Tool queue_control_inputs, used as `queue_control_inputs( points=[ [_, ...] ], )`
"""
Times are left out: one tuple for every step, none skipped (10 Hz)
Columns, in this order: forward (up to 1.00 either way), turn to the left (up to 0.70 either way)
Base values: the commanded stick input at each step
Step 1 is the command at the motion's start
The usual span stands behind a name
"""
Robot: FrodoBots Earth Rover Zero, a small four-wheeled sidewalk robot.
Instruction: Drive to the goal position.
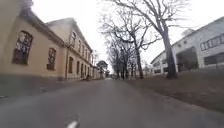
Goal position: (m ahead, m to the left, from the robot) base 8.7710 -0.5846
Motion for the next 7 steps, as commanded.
queue_control_inputs(
  points=[
    [1.00,0.00],
    [1.00,0.00],
    [1.00,0.00],
    [1.00,0.00],
    [1.00,0.00],
    [1.00,0.00],
    [1.00,0.00]
  ],
)
